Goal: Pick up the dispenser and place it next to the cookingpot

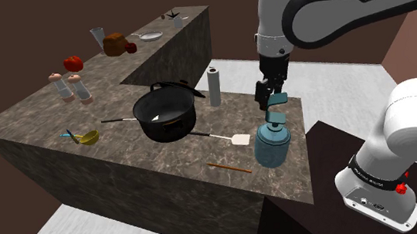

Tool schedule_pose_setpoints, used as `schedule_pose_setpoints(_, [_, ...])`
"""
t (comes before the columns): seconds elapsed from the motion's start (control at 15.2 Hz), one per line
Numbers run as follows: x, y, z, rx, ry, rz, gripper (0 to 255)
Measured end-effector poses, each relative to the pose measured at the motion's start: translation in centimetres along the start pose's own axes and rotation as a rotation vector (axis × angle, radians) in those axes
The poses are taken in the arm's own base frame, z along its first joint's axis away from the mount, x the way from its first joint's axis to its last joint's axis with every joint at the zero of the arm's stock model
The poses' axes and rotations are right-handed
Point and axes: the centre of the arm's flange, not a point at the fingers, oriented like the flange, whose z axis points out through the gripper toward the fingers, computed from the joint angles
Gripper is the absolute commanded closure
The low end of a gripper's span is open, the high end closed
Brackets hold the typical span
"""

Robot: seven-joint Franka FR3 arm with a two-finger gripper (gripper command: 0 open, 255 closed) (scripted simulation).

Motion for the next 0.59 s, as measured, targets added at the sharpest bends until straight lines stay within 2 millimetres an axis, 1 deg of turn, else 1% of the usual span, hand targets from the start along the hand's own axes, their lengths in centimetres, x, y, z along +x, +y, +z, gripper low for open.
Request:
schedule_pose_setpoints(0.13, [0.00,-0.04,0.48,0.000,0.000,0.000,0])
schedule_pose_setpoints(0.46, [0.01,-0.08,0.61,0.000,0.000,0.000,0])
schedule_pose_setpoints(0.53, [0.01,-0.08,0.61,0.000,0.000,0.000,255])
schedule_pose_setpoints(0.59, [0.01,-0.07,0.61,0.000,0.000,0.000,255])
